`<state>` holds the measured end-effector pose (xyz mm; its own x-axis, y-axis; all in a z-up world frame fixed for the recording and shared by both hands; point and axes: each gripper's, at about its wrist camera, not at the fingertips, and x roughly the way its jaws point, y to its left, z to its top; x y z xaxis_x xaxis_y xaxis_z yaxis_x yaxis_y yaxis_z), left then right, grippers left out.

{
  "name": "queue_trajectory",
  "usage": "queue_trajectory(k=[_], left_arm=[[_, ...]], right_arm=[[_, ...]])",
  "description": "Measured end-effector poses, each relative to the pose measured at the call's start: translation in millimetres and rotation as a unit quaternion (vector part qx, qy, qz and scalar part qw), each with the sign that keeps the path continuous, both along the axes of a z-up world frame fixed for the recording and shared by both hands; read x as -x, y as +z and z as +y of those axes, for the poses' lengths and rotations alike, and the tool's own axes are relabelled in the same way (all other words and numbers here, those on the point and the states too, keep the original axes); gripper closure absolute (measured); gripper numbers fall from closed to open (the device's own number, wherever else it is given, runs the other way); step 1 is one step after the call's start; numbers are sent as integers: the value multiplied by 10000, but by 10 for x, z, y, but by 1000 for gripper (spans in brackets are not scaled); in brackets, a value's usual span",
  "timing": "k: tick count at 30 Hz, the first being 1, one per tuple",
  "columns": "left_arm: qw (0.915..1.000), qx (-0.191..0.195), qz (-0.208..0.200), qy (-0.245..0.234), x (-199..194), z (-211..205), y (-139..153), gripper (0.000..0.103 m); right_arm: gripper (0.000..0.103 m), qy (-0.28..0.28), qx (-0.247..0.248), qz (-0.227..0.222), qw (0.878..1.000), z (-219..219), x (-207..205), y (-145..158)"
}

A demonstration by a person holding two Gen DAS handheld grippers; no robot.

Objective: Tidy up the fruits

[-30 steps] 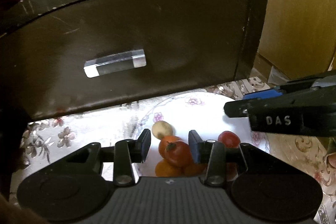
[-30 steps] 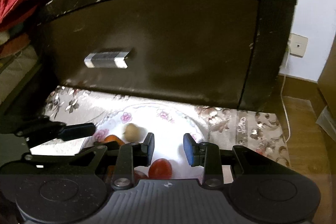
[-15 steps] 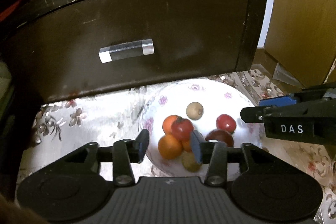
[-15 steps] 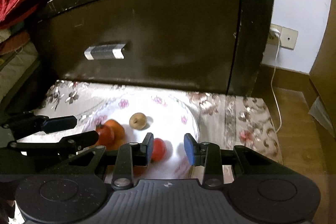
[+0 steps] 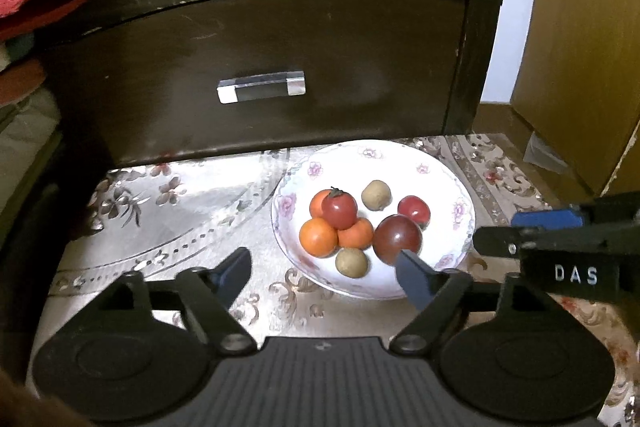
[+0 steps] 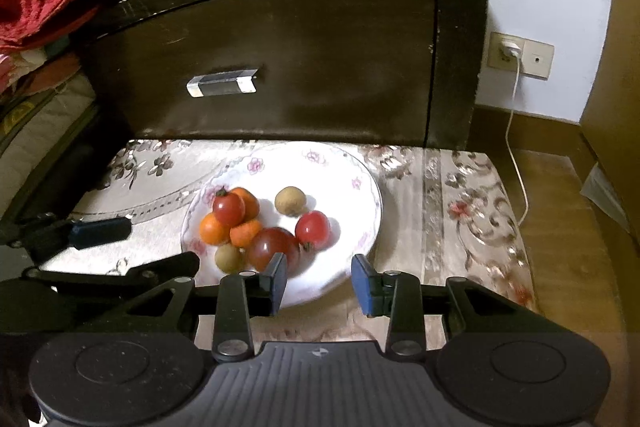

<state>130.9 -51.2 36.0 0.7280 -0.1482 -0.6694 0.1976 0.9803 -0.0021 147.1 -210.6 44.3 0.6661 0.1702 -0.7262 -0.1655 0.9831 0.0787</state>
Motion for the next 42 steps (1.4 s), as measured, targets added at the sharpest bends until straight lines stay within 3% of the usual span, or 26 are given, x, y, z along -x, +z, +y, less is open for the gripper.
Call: queue_trajectory(k=[6,25,42], left_arm=[[9995,-210,-100,199,192,-23,13,0],[9995,-89,28,307,581,49,0,0],[9993,-53,103,346,648,55,-6,0]], right_arm=[[71,-50,-55,3,10000,-29,200,20],[68,-137,-57,65,9999,-26,668,17],[67,-145,59,-76,9998,19,774,45]])
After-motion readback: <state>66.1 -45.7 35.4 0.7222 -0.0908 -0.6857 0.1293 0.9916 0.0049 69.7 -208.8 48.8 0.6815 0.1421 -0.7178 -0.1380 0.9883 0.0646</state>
